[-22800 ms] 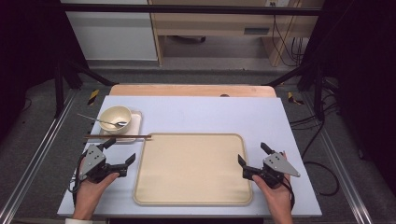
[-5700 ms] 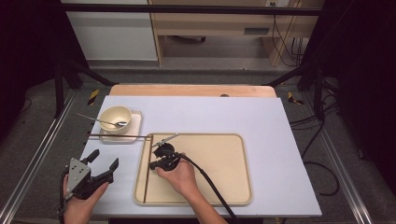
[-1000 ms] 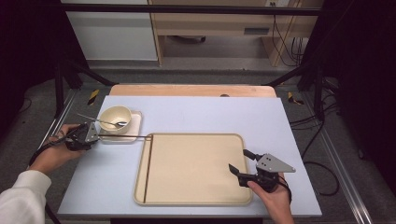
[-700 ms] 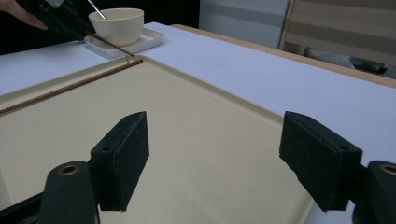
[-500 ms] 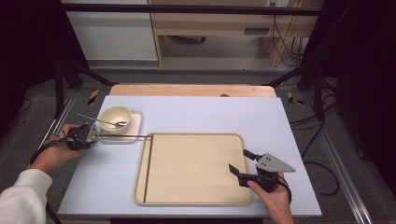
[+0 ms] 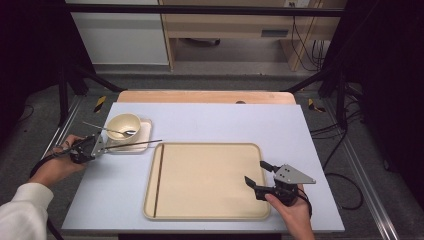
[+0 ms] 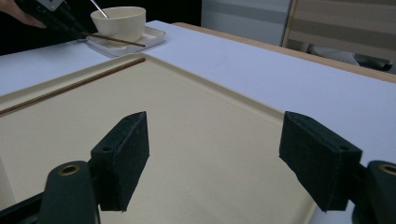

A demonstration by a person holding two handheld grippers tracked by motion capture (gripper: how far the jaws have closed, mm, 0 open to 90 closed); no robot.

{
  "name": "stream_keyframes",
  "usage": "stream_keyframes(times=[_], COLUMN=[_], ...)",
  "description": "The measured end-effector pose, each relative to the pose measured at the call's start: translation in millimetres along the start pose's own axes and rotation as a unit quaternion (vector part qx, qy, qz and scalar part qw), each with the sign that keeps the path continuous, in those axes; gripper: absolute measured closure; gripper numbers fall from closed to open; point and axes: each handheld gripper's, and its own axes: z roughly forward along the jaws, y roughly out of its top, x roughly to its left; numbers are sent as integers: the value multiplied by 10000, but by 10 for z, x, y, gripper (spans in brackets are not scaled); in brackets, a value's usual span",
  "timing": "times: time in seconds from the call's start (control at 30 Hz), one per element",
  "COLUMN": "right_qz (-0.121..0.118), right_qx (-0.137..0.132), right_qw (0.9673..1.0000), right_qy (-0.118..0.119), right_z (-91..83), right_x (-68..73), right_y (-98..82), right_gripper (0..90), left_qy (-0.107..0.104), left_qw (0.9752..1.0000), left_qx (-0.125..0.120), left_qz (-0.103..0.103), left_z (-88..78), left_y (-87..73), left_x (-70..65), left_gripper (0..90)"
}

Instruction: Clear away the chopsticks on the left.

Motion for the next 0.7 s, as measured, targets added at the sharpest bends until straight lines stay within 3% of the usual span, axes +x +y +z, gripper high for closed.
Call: stream_keyframes(times=[0.1,0.4,0.5,0.7], right_qz=[23,8,-26,-97], right_qx=[-5,-32,5,145], right_qw=[10000,10000,10000,9998], right_qy=[-5,10,20,20], right_z=[-1,2,11,48], right_x=[-2,2,20,54], right_y=[2,12,27,89], right_gripper=[245,246,244,222], left_qy=[12,169,245,325], left_qw=[9998,9988,9976,9963], left_qx=[-38,-374,-616,-731], left_qz=[178,251,215,310], left_z=[-80,-312,-436,-581], left_y=[-7,17,73,180], left_x=[-43,-130,-178,-242], left_gripper=[839,846,846,846])
